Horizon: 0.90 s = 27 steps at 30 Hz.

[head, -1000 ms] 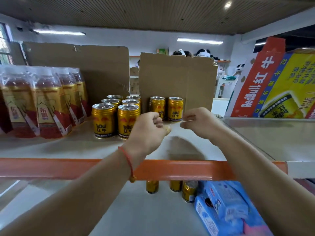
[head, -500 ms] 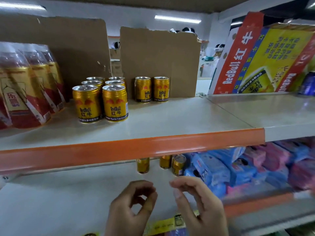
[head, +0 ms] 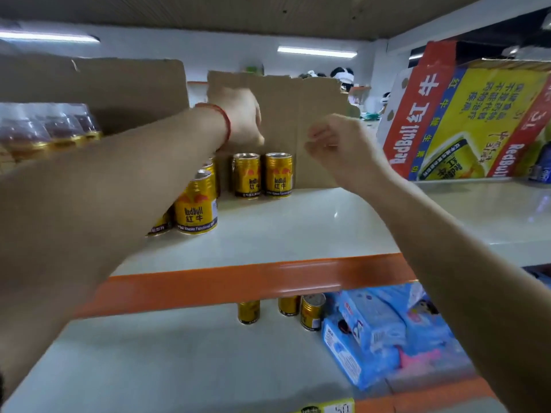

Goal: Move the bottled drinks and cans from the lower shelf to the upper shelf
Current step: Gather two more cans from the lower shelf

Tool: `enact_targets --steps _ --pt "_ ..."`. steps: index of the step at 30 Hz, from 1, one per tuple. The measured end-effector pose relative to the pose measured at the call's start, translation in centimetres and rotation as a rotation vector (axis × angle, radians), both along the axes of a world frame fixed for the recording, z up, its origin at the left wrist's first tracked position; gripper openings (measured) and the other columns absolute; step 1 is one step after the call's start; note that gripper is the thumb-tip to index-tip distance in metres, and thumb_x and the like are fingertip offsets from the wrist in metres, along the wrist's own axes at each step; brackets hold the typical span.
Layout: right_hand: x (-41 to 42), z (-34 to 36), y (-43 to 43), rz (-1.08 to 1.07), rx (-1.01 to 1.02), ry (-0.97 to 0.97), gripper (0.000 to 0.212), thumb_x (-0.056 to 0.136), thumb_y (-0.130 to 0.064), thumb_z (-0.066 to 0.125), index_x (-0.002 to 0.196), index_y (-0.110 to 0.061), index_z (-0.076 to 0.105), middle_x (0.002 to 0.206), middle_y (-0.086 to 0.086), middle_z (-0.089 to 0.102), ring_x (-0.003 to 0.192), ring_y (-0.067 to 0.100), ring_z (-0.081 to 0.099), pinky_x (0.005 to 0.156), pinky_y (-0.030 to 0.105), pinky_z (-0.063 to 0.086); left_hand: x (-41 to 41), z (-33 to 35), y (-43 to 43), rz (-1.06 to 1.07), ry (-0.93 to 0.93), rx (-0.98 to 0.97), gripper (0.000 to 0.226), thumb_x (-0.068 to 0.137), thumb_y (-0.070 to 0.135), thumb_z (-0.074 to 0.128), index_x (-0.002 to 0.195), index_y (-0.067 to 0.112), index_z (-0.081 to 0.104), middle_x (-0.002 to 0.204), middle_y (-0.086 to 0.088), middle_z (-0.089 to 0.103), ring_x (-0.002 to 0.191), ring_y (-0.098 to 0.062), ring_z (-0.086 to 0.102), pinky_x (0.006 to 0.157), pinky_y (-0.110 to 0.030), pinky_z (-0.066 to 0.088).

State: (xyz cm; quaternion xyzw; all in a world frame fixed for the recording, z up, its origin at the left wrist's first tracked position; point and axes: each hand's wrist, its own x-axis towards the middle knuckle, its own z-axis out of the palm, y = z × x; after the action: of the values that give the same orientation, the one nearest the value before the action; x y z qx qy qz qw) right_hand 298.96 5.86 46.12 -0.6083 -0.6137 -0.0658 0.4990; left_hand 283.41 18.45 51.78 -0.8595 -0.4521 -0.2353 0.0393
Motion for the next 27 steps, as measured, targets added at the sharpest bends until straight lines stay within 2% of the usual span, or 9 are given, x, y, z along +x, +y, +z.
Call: enact_targets --steps 3,6,8,11,13,15,19,22,27 --pt "1.3 -0.2 4.9 -0.152 -0.328 -0.281 0.026 0.091 -0.015 0.056 0.114 -0.007 0.064 0.11 0.013 0.067 0.098 0.034 0.062 0.081 0.043 0.055 2.2 -1.9 3.2 0.12 0.203 -0.058 0.048 0.074 0.036 0.082 0.116 0.016 0.069 0.113 -0.01 0.069 0.101 -0.031 0.065 0.088 -0.043 0.057" --pt "1.6 -1.5 8.4 -0.182 -0.513 -0.453 0.033 0.089 -0.009 0.046 0.118 -0.014 0.059 0.113 0.01 0.064 0.086 0.029 0.058 0.064 0.032 0.048 3.6 -4.0 4.9 0.142 0.237 -0.076 0.056 0.079 0.037 0.079 0.127 0.013 0.064 0.122 -0.011 0.066 0.109 -0.032 0.063 0.089 -0.042 0.056" --pt "1.7 -2.3 9.6 -0.153 -0.563 -0.51 0.037 0.087 -0.006 0.043 0.121 -0.014 0.057 0.111 0.009 0.064 0.085 0.028 0.058 0.064 0.03 0.043 4.1 -4.8 5.6 0.147 0.21 -0.095 0.055 0.08 0.038 0.077 0.127 0.013 0.064 0.121 -0.011 0.067 0.109 -0.032 0.063 0.085 -0.04 0.057" --pt "1.5 -2.6 9.8 -0.145 -0.538 -0.554 0.039 0.088 -0.002 0.043 0.123 -0.009 0.058 0.112 0.009 0.065 0.09 0.028 0.059 0.068 0.03 0.044 4.1 -5.1 5.8 0.159 0.156 -0.075 0.05 0.08 0.038 0.077 0.122 0.012 0.066 0.117 -0.013 0.068 0.104 -0.033 0.064 0.082 -0.04 0.058" --pt "1.5 -2.8 9.9 -0.137 -0.474 -0.502 0.038 0.086 0.0 0.043 0.119 -0.008 0.06 0.11 0.012 0.066 0.085 0.027 0.056 0.067 0.031 0.045 3.9 -5.2 5.8 0.16 0.127 -0.051 0.045 0.081 0.035 0.078 0.117 0.01 0.068 0.112 -0.013 0.069 0.099 -0.033 0.065 0.08 -0.041 0.058" --pt "1.6 -3.1 10.1 -0.111 -0.421 -0.485 0.042 0.084 0.001 0.043 0.121 -0.009 0.06 0.113 0.012 0.065 0.089 0.029 0.057 0.068 0.03 0.046 3.7 -5.3 5.9 0.154 0.101 -0.047 0.04 0.082 0.031 0.078 0.114 0.009 0.069 0.108 -0.013 0.07 0.096 -0.032 0.066 0.079 -0.04 0.058" --pt "1.5 -3.7 10.0 -0.077 -0.37 -0.51 0.048 0.085 0.001 0.05 0.132 -0.009 0.055 0.127 0.01 0.059 0.113 0.031 0.057 0.085 0.031 0.048 3.2 -5.3 6.1 0.117 0.045 -0.099 0.037 0.085 0.025 0.077 0.117 0.009 0.071 0.114 -0.012 0.07 0.104 -0.031 0.064 0.087 -0.041 0.056" --pt "1.5 -3.6 9.7 -0.079 -0.362 -0.496 0.051 0.084 0.004 0.047 0.133 -0.009 0.054 0.13 0.011 0.058 0.115 0.033 0.055 0.091 0.037 0.051 2.8 -5.1 6.0 0.099 0.017 -0.137 0.036 0.086 0.022 0.076 0.119 0.01 0.071 0.118 -0.012 0.069 0.11 -0.031 0.062 0.092 -0.042 0.056" --pt "1.7 -3.6 9.5 -0.078 -0.329 -0.485 0.047 0.085 0.005 0.05 0.128 -0.01 0.059 0.124 0.01 0.063 0.112 0.035 0.057 0.09 0.044 0.052 2.8 -5.0 5.7 0.081 -0.01 -0.156 0.037 0.086 0.018 0.076 0.121 0.01 0.069 0.123 -0.012 0.067 0.115 -0.03 0.06 0.092 -0.039 0.055"
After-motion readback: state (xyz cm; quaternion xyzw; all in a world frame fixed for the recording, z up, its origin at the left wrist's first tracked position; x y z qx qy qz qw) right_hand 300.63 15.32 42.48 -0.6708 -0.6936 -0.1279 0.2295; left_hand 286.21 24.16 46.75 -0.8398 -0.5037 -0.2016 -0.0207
